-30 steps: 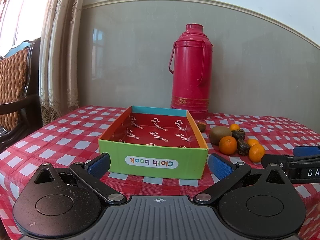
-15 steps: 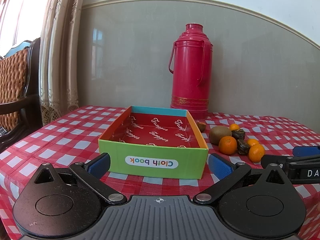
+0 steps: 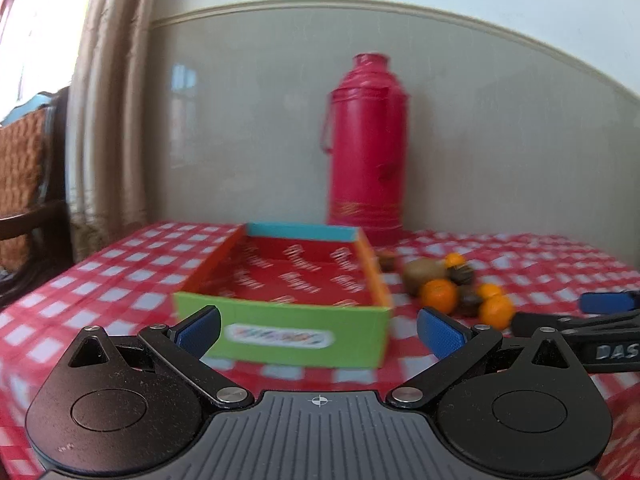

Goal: Organize fruits
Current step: 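Reach the left gripper to the large orange and close on it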

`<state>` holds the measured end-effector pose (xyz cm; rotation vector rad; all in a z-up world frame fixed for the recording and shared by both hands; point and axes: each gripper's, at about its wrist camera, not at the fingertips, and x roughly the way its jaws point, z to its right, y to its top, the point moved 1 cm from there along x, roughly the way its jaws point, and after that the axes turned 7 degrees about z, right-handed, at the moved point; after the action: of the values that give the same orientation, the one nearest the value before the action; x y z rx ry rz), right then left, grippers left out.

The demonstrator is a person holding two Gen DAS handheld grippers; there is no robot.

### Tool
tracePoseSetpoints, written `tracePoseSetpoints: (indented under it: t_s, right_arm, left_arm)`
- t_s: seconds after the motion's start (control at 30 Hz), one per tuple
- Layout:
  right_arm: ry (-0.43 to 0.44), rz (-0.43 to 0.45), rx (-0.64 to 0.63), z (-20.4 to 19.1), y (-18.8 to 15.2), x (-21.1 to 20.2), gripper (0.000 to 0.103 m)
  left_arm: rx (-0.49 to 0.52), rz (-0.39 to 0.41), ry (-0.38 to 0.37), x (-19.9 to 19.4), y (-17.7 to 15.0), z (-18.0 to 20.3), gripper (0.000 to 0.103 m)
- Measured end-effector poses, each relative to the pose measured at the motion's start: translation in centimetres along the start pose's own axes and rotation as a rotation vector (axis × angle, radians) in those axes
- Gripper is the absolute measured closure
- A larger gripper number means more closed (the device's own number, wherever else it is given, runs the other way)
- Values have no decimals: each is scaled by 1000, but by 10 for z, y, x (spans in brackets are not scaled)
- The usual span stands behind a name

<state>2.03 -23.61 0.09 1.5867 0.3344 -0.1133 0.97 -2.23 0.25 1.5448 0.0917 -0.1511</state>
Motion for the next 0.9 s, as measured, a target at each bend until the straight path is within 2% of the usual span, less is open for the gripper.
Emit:
tracePoseSetpoints:
  t_s: [0.1, 0.2, 0.23, 0.27, 0.33, 0.5, 0.8, 0.87, 0.9]
  right_arm:
    - [-68, 18, 28, 20, 4, -2, 6]
    - [-158, 33, 70, 48, 6, -5, 6]
    - [-182, 32, 82, 56, 6, -6, 6]
    - [-213, 34, 91, 65, 6, -6, 6]
    - [-258, 33, 110, 80, 6, -7, 6]
    - [-328, 15, 117, 105, 3, -4, 6]
    - [-395, -14, 86, 128, -2, 7, 6]
    - [-402, -30, 88, 132, -5, 9, 6]
    - [-407, -37, 90, 135, -7, 9, 6]
  left_arm:
    - [32, -6, -31, 8, 1, 23, 0]
    - [35, 49, -73, 12, 4, 46, 0]
    - [19, 43, -87, 15, 5, 53, 0]
    - [30, 76, -90, 18, 6, 63, 0]
    - [31, 91, -90, 24, 8, 82, 0]
    - [36, 17, -134, 45, 3, 116, 0]
    - [78, -106, -136, 87, -20, 157, 0]
    - [78, -135, -139, 97, -25, 161, 12]
    - [77, -159, -141, 103, -27, 162, 32]
